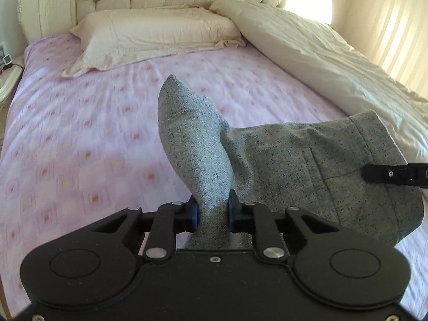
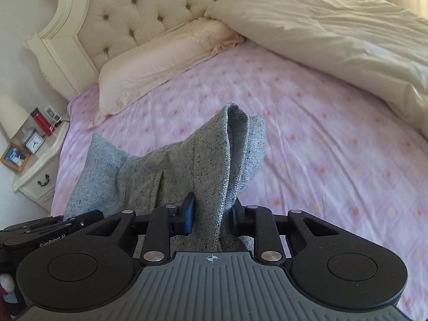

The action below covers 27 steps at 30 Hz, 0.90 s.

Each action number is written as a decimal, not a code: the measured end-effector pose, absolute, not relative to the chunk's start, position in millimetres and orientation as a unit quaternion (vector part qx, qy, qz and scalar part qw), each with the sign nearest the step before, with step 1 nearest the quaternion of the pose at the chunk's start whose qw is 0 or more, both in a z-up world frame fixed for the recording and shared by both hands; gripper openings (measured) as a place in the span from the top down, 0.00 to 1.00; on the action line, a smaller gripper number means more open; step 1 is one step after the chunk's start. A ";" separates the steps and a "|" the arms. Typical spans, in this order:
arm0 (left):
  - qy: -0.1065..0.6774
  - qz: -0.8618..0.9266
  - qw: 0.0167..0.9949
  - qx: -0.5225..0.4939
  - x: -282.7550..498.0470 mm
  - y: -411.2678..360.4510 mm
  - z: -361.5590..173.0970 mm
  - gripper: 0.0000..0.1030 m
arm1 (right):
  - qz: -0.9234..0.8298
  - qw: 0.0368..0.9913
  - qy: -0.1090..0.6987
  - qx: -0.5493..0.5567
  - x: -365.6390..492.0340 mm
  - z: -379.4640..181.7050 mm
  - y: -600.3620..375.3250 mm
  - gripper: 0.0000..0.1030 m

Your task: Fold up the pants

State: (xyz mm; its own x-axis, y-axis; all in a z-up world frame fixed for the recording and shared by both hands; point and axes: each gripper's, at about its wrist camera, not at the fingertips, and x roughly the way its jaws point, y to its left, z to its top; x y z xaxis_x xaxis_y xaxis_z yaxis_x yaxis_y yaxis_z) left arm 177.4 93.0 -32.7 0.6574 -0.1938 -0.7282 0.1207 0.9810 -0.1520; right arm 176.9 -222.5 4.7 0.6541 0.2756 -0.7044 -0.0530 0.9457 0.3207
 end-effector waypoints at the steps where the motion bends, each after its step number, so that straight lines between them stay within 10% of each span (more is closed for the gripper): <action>1: 0.403 -0.085 0.910 -0.046 188.0 90.7 -33.2 0.76 | 0.087 0.899 0.405 0.142 186.3 1.5 -227.1 0.76; 10: 0.463 -0.037 0.886 -0.016 248.0 66.0 -87.6 0.63 | -0.044 0.868 0.474 0.143 207.7 -85.4 -280.5 0.62; 27: 0.435 -0.014 0.900 0.024 155.9 71.7 -41.3 0.54 | -0.004 0.924 0.371 0.097 139.0 -4.7 -237.5 0.61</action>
State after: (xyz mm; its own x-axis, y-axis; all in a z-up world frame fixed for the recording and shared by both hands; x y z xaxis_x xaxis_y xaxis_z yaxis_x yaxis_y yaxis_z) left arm 155.9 71.7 -41.3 0.6210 -0.0047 -0.7838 0.0461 0.9985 0.0305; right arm 139.0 -237.5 -4.7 0.7248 0.0641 -0.6859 0.0797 0.9812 0.1758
